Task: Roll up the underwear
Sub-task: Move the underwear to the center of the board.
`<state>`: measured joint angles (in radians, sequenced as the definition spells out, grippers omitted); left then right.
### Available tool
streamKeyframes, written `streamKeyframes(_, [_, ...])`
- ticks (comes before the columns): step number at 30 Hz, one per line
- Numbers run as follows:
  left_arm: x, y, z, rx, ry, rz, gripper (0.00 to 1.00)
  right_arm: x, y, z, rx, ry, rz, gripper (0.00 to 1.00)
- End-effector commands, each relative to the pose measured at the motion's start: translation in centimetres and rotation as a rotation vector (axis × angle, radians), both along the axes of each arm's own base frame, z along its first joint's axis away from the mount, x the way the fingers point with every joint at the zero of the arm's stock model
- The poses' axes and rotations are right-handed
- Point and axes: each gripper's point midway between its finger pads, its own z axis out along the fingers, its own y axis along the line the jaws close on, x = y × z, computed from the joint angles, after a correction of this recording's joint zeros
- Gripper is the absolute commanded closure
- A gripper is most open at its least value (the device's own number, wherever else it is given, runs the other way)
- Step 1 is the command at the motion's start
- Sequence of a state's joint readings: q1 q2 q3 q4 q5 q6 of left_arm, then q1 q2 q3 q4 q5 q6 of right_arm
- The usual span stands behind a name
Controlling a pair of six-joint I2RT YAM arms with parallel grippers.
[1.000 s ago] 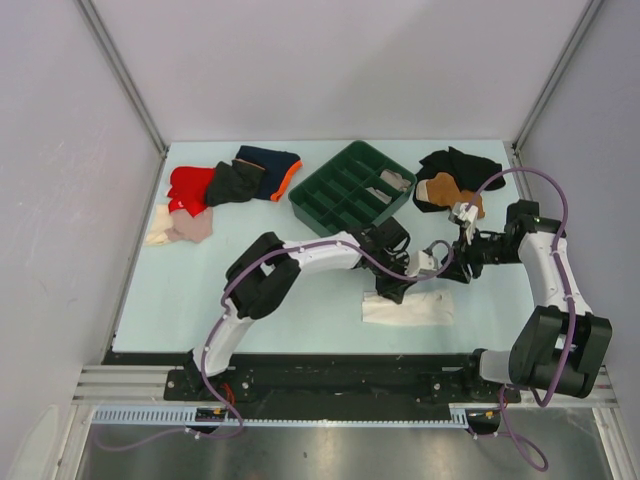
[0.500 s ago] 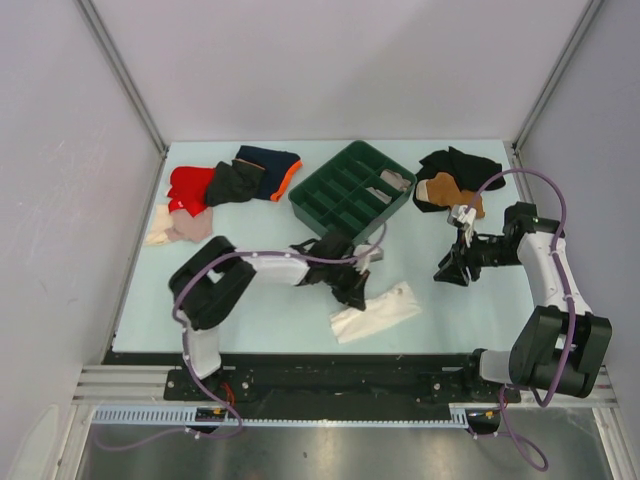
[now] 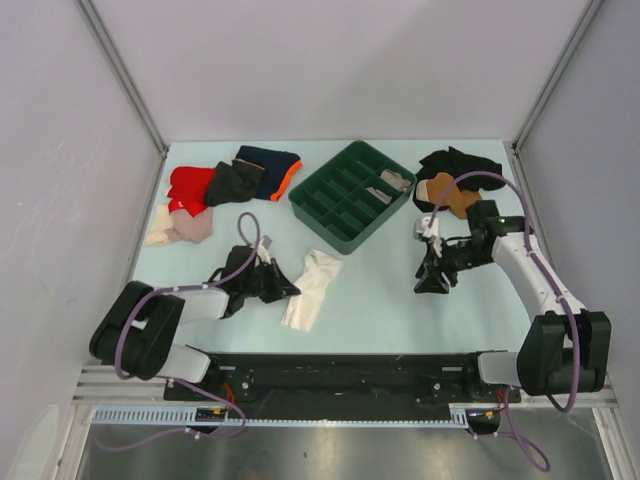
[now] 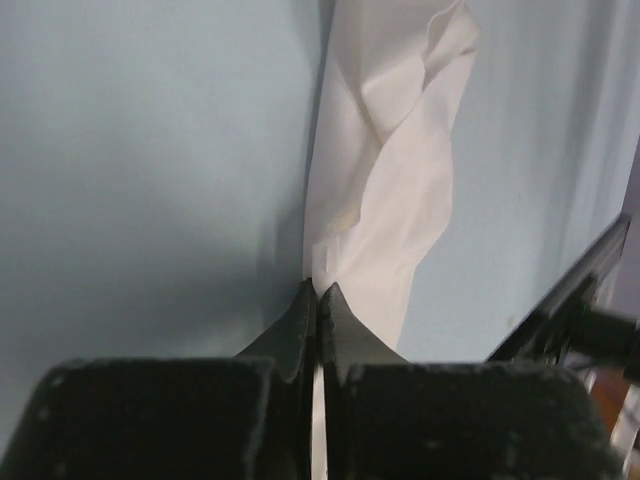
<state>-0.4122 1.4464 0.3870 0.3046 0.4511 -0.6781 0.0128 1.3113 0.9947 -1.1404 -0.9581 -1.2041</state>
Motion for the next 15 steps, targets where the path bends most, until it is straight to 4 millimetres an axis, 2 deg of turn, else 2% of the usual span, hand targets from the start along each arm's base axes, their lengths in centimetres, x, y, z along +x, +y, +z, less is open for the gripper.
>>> streamKeyframes(1, [2.8, 3.8, 0.5, -0.025, 0.031, 0.377, 1.0, -0.5, 2.6, 0.1, -0.084, -0.088, 0.091, 0.51])
streamKeyframes(2, [3.3, 4.4, 0.7, -0.023, 0.022, 0.43, 1.0, -0.2, 3.1, -0.1, -0.112, -0.12, 0.111, 0.51])
streamKeyframes(4, [3.5, 5.0, 1.1, -0.068, 0.047, 0.535, 1.0, -1.2, 5.1, -0.2, -0.126, -0.132, 0.178, 0.51])
streamKeyframes(6, [4.1, 5.5, 1.6, -0.098, 0.029, 0.606, 1.0, -1.2, 6.3, -0.5, -0.141, -0.175, 0.233, 0.51])
streamKeyframes(7, [4.0, 5.6, 1.5, -0.128, 0.058, 0.649, 0.99, -2.2, 7.7, -0.6, -0.14, -0.193, 0.304, 0.51])
streamKeyframes(8, [4.1, 5.7, 1.6, -0.144, 0.063, 0.671, 1.0, -1.9, 8.5, -0.7, -0.138, -0.241, 0.332, 0.5])
streamKeyframes(10, [4.1, 5.3, 1.5, -0.164, 0.088, 0.697, 1.0, -2.8, 10.3, -1.0, -0.123, -0.293, 0.433, 0.49])
streamKeyframes(11, [3.9, 5.0, 1.4, -0.167, 0.097, 0.697, 0.99, -2.6, 11.3, -0.9, -0.111, -0.351, 0.474, 0.49])
streamKeyframes(15, [2.3, 2.6, 0.5, -0.172, 0.166, 0.66, 1.0, -3.2, 14.6, -1.4, -0.08, -0.461, 0.61, 0.45])
